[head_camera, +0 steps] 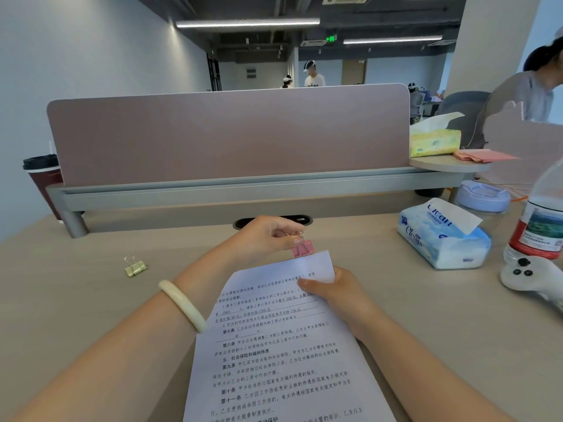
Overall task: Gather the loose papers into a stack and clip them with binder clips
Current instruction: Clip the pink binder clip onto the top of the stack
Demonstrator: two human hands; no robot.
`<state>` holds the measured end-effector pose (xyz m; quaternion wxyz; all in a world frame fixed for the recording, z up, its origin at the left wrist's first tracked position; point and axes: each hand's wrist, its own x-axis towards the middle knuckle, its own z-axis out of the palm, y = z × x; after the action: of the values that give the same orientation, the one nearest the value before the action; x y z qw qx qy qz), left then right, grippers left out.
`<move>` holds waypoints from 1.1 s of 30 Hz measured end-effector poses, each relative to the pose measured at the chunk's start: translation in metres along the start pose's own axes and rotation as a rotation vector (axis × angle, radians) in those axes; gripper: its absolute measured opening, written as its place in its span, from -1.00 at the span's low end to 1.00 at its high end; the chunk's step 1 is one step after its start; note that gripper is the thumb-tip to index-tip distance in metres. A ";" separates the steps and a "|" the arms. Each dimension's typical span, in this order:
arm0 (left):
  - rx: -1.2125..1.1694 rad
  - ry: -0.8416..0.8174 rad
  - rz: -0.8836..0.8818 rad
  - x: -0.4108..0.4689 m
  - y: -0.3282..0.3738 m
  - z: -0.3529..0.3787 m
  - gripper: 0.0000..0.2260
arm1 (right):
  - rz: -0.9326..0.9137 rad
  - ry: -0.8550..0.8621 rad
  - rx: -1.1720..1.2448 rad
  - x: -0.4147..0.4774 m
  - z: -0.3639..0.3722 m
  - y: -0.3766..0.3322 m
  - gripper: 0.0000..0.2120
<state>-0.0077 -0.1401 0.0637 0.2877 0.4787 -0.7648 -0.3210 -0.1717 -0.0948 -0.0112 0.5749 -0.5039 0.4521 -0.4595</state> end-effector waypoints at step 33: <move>-0.341 0.228 0.065 0.005 -0.001 0.013 -0.83 | 0.003 0.002 0.056 0.004 -0.002 0.006 -0.80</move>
<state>-0.0191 -0.1424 0.0554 0.4595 0.4311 -0.6770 -0.3803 -0.1722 -0.0990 -0.0176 0.5889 -0.4867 0.4405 -0.4715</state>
